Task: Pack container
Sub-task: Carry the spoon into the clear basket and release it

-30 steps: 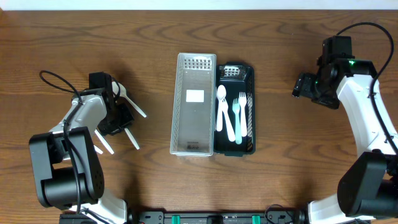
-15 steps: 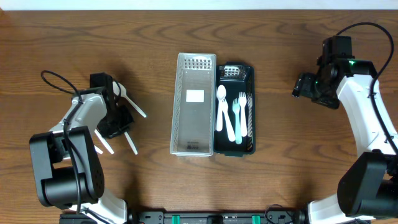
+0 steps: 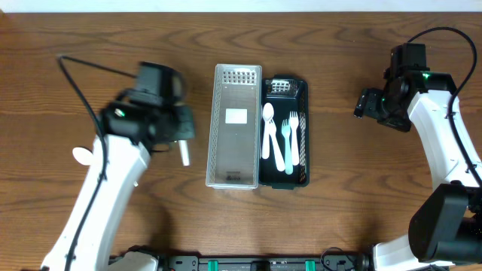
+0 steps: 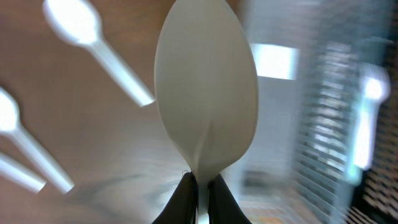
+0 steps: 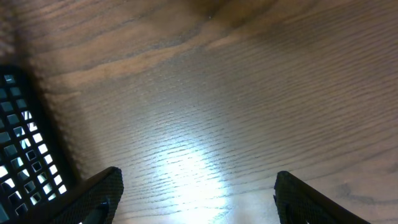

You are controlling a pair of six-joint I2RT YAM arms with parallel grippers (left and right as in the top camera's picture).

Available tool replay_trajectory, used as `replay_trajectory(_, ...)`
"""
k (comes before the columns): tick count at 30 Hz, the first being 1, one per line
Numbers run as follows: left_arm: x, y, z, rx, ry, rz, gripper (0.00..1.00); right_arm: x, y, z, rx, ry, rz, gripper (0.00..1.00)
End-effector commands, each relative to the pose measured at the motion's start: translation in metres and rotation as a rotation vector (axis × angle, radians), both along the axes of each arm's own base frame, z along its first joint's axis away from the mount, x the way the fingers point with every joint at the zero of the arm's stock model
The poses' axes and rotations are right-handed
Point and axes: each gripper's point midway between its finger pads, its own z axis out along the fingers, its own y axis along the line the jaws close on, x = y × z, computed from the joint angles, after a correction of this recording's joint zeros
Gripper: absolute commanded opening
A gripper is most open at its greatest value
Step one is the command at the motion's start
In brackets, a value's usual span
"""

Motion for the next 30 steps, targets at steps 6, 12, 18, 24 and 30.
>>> replay_trajectory(6, -0.002, -0.101, -0.017, -0.001, -0.047, -0.279, 0.06, 0.000, -0.002, 0.001, -0.003, -0.002, 0.004, 0.81)
replay_trajectory(12, 0.007, -0.123, -0.076, 0.035, 0.071, -0.286, 0.06, -0.001, -0.002, 0.000, -0.002, 0.004, 0.004, 0.81)
replay_trajectory(18, 0.008, -0.122, -0.094, 0.070, 0.116, -0.312, 0.43, -0.001, -0.002, 0.000, -0.002, 0.004, 0.004, 0.80)
replay_trajectory(24, 0.028, -0.098, -0.020, 0.177, -0.048, -0.295, 0.59, -0.001, -0.002, 0.000, -0.002, 0.004, 0.005, 0.81)
replay_trajectory(30, 0.066, -0.025, 0.050, 0.144, -0.220, -0.028, 0.69, -0.002, -0.002, 0.000, -0.002, 0.007, 0.005, 0.81)
